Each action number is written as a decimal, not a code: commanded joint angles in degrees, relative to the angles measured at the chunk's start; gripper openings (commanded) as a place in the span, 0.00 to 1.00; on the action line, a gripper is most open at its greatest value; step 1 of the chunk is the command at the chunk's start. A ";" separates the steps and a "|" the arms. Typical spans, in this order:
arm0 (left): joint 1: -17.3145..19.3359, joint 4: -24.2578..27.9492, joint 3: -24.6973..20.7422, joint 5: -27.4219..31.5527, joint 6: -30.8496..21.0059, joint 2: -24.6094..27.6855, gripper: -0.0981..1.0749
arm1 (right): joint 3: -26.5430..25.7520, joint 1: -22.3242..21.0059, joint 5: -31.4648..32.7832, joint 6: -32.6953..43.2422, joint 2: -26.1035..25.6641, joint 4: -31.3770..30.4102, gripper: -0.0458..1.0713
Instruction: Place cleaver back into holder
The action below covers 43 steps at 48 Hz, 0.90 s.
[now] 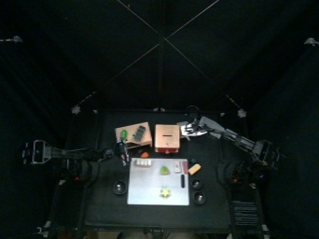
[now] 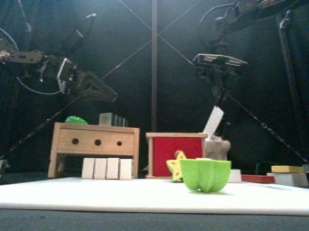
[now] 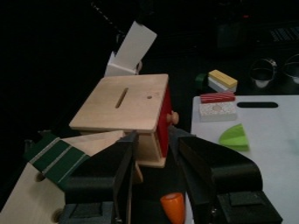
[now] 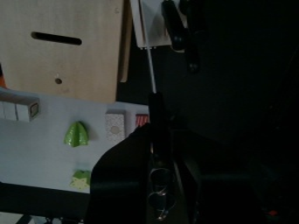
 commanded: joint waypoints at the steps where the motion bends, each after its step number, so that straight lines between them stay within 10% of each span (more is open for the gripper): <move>1: 0.18 0.18 -0.70 -0.35 0.00 -0.35 0.72 | -1.41 -0.26 -0.09 0.00 -0.18 -0.35 0.56; 43: 0.18 0.18 -0.35 -0.26 0.00 -0.35 0.72 | -2.02 1.67 -8.00 0.00 1.14 -4.31 0.73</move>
